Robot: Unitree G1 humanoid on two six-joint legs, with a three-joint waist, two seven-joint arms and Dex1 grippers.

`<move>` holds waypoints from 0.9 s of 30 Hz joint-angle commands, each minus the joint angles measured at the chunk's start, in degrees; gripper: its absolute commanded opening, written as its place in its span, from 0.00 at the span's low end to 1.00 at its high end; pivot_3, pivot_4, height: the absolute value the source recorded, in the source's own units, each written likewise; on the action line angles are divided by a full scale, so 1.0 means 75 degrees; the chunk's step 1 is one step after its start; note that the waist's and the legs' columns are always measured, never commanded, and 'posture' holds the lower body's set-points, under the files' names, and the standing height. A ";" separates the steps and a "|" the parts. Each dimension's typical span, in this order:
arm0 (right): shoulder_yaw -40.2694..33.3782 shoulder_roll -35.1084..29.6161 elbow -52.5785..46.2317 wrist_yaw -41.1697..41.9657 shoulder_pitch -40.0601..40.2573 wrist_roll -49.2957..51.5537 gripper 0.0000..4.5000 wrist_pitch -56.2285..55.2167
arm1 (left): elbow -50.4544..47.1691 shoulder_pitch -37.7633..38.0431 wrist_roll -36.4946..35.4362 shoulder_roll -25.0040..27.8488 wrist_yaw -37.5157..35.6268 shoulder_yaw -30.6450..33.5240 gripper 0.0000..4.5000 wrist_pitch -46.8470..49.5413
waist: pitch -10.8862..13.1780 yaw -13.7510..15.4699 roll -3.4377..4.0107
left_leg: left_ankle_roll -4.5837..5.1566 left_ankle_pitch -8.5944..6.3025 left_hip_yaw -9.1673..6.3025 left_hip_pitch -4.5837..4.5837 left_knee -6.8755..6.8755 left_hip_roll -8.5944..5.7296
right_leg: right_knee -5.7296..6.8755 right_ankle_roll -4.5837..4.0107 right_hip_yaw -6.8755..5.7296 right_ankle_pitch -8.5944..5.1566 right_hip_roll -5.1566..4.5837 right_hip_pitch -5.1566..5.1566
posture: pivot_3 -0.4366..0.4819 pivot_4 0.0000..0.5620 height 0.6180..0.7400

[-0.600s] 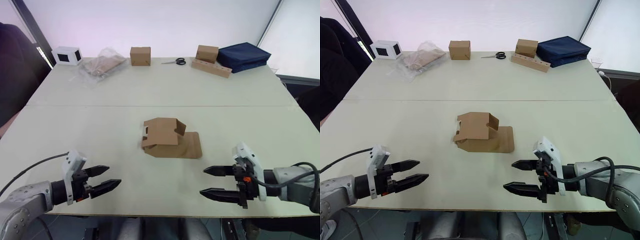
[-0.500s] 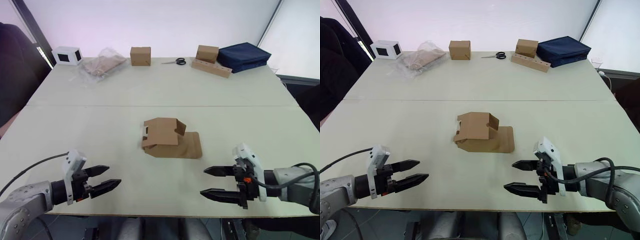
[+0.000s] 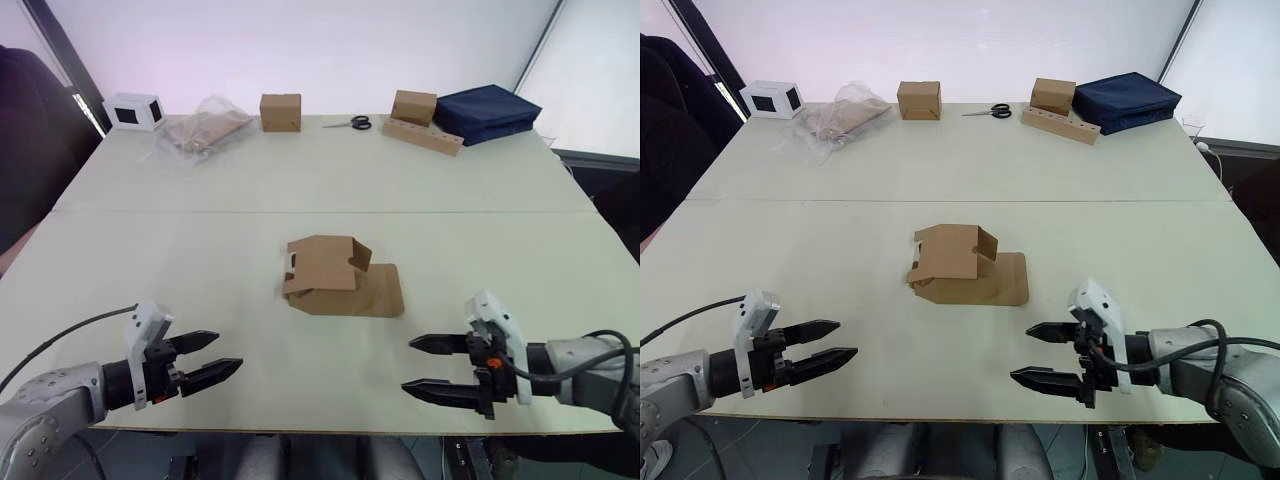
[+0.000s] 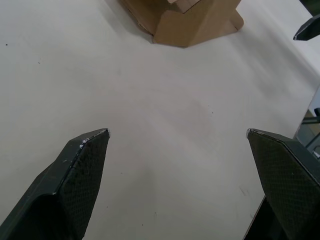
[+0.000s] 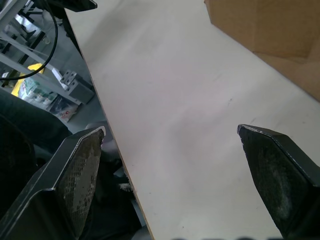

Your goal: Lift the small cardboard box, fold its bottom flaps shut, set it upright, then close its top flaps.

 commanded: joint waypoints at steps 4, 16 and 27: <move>-0.0035 0.0060 0.0205 0.0003 -0.0514 -0.0036 0.99 -0.0106 | 0.0366 -0.0392 0.0360 0.0445 -0.0273 -0.0008 1.00 -0.0204 | 0.0000 -0.0002 0.0001 | 0.0000 0.0000 0.0001 0.0001 0.0000 0.0000 | 0.0001 0.0000 0.0000 0.0000 0.0001 0.0000 | 0.48 0.27 1.00; 0.0083 0.0411 -0.0474 -0.1067 -0.2559 0.0735 0.99 0.0129 | 0.3601 -0.5505 -0.1150 0.0865 0.0110 -0.0706 1.00 0.3495 | 0.0003 -0.0045 0.0001 | 0.0000 0.0000 -0.0010 -0.0004 0.0002 0.0000 | 0.0014 0.0001 -0.0011 0.0000 0.0008 -0.0011 | 0.48 0.27 1.00; 0.0484 0.0345 -0.0903 -0.1149 -0.2441 0.0014 0.99 -0.0141 | 0.6494 -0.8501 -0.0507 -0.1068 0.0341 -0.2020 1.00 0.4939 | 0.0004 -0.0072 -0.0005 | -0.0022 0.0013 -0.0015 -0.0042 0.0031 -0.0011 | 0.0028 0.0003 -0.0013 0.0001 0.0002 -0.0046 | 0.48 0.27 1.00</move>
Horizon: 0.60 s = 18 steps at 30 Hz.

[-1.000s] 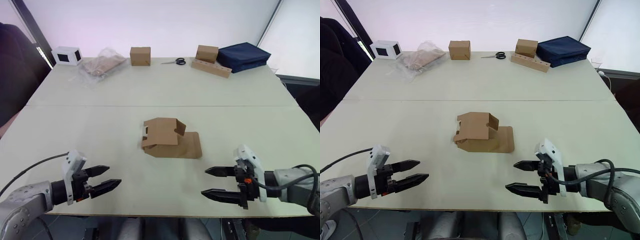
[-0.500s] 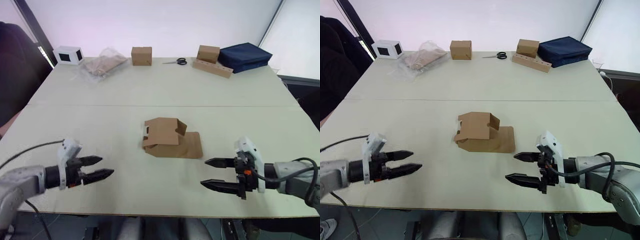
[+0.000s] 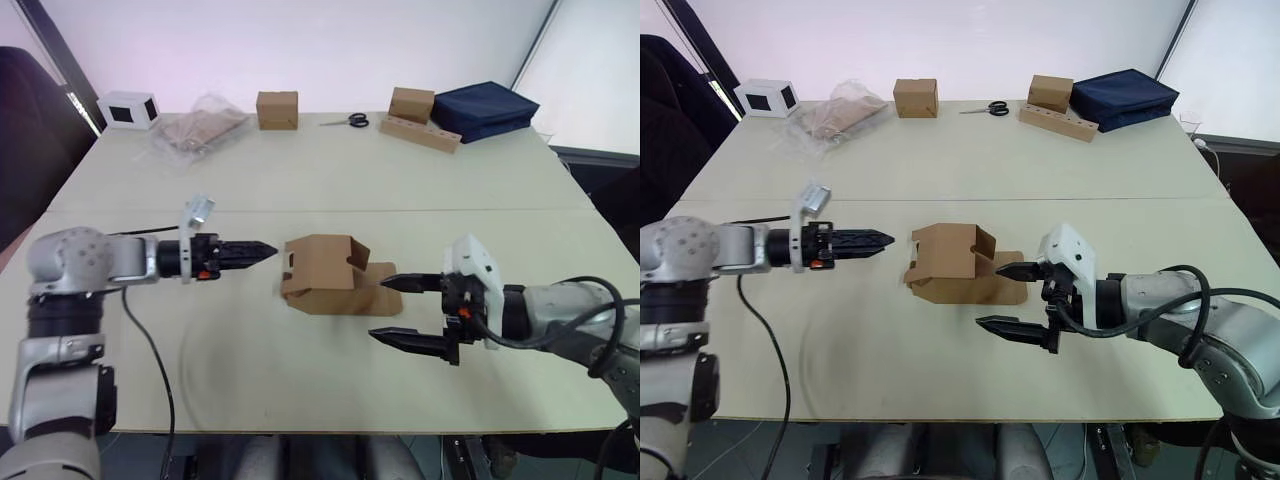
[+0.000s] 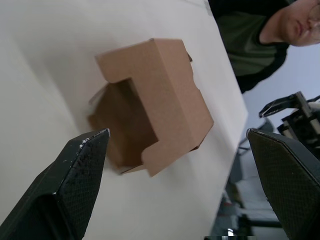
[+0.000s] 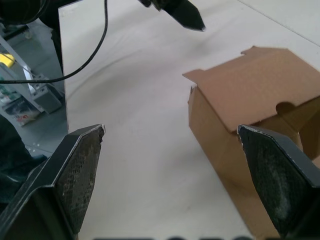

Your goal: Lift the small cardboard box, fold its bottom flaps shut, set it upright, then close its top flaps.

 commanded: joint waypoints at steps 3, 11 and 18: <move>-0.0177 -0.0037 -0.0471 -0.0153 0.0277 -0.0161 0.99 -0.0213 | 0.0787 -0.0546 0.0620 -0.0415 -0.0469 -0.0604 1.00 -0.0330 | 0.0000 0.0002 0.0000 | -0.0020 0.0011 0.0002 0.0000 -0.0001 0.0000 | 0.0000 0.0000 0.0003 0.0000 0.0000 -0.0001 | 0.48 0.27 1.00; -0.0420 -0.0009 -0.0669 -0.0632 0.0369 0.0181 0.99 -0.0058 | 0.2031 -0.0959 0.1298 -0.1142 -0.1060 -0.0932 1.00 -0.0883 | 0.0001 0.0055 -0.0001 | -0.0025 0.0014 0.0002 -0.0003 -0.0001 -0.0001 | -0.0001 0.0000 0.0003 0.0000 -0.0002 0.0000 | 0.48 0.27 1.00; -0.0546 0.0015 -0.0796 -0.1084 0.0458 0.0457 0.99 0.0064 | 0.3579 -0.1580 0.1485 -0.1922 -0.1525 -0.0563 1.00 -0.1109 | 0.0001 0.0036 -0.0002 | -0.0022 0.0013 0.0002 -0.0004 0.0004 -0.0005 | -0.0001 0.0000 0.0002 0.0000 -0.0004 0.0003 | 0.48 0.27 1.00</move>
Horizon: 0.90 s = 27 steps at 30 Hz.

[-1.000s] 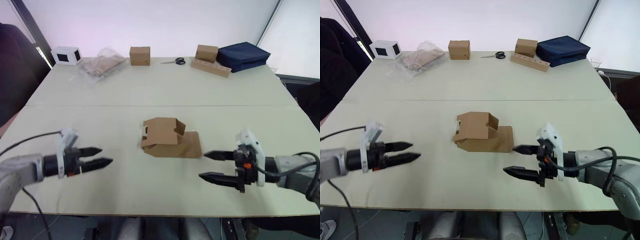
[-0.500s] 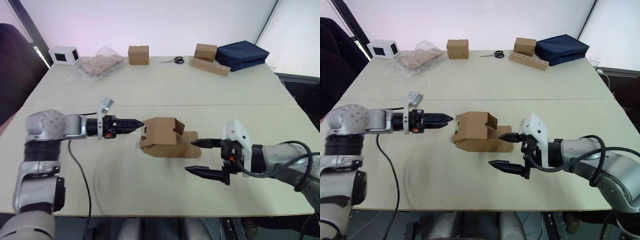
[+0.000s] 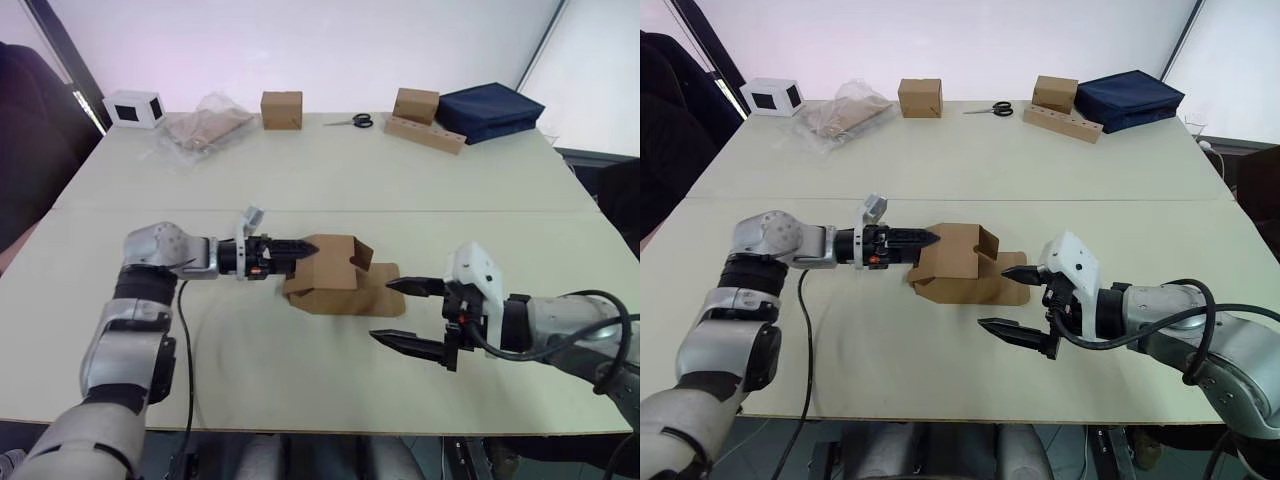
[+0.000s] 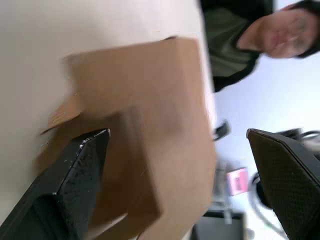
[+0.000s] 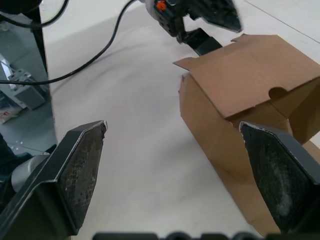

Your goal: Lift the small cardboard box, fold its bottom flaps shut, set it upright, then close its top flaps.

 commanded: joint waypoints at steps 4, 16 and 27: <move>-0.0374 -0.0031 -0.0362 -0.0328 0.0176 0.0306 0.99 0.0005 | 0.0549 -0.0292 0.0345 -0.0268 -0.0557 0.0093 1.00 -0.0283 | 0.0000 -0.0045 0.0000 | -0.0001 0.0001 0.0000 0.0000 -0.0004 0.0002 | 0.0003 0.0000 0.0001 0.0000 0.0003 -0.0008 | 0.48 0.27 1.00; -0.0549 -0.0049 -0.0352 -0.0316 0.0807 -0.0018 1.00 -0.0288 | 0.1101 -0.0379 0.0742 -0.0681 -0.0986 0.0363 0.86 -0.0693 | 0.0000 -0.0016 0.0000 | -0.0001 0.0001 -0.0001 0.0000 0.0002 0.0000 | 0.0003 0.0000 0.0001 0.0000 0.0002 -0.0002 | 0.48 0.27 1.00; -0.0618 -0.0017 -0.0232 -0.0293 0.1025 -0.0291 1.00 -0.0352 | 0.1049 -0.0329 0.0949 -0.0772 -0.1125 0.0454 0.01 -0.0741 | 0.0000 -0.0013 -0.0001 | -0.0002 0.0001 -0.0001 0.0000 0.0009 0.0001 | 0.0005 0.0000 0.0000 0.0000 0.0003 0.0002 | 0.48 0.27 1.00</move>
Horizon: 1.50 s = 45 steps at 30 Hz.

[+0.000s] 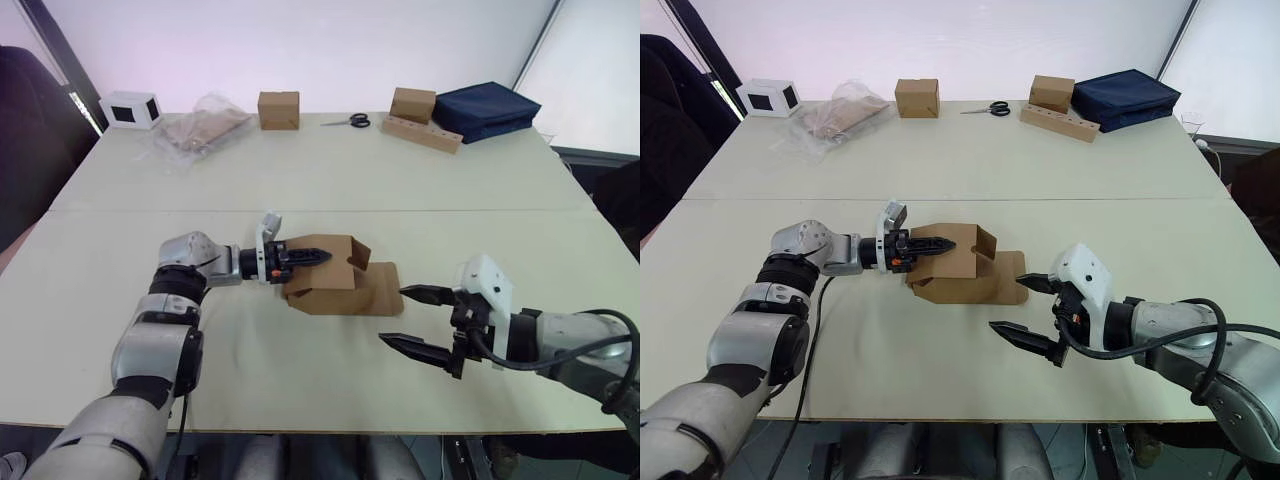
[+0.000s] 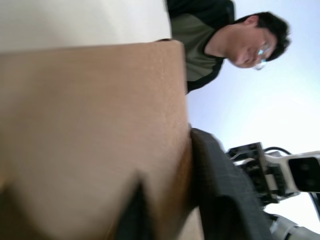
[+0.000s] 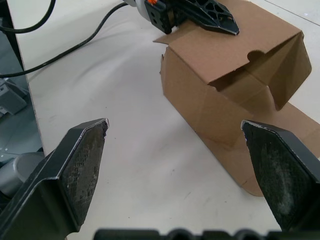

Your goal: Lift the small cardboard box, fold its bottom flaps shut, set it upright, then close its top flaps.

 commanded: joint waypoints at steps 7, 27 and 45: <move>-0.0354 0.0184 0.0081 -0.0137 0.0007 0.0168 1.00 -0.0105 | -0.0693 -0.0036 0.0244 0.0163 -0.0421 -0.0047 0.01 -0.0699 | 0.0000 0.0006 0.0000 | 0.0005 -0.0003 -0.0001 0.0000 0.0019 0.0000 | 0.0002 0.0000 -0.0001 0.0000 0.0001 0.0007 | 0.48 0.27 1.00; -0.0863 0.1246 0.0997 -0.0827 -0.0555 0.0549 1.00 -0.0458 | -0.5088 0.1482 0.1030 0.0899 -0.1272 -0.0945 0.01 -0.4160 | -0.0002 0.0000 0.0004 | 0.0010 -0.0005 0.0000 -0.0001 0.0019 0.0003 | 0.0002 0.0001 0.0001 0.0001 -0.0001 0.0008 | 0.48 0.27 1.00; -0.0840 0.2221 0.2202 -0.1585 -0.3147 0.0908 0.02 -0.1024 | -0.5347 0.0148 -0.0265 0.1648 -0.1726 0.0022 0.00 -0.3719 | 0.0000 -0.0032 0.0006 | 0.0046 -0.0026 0.0000 -0.0004 0.0039 0.0004 | 0.0007 0.0001 -0.0002 0.0001 0.0001 0.0008 | 0.48 0.27 1.00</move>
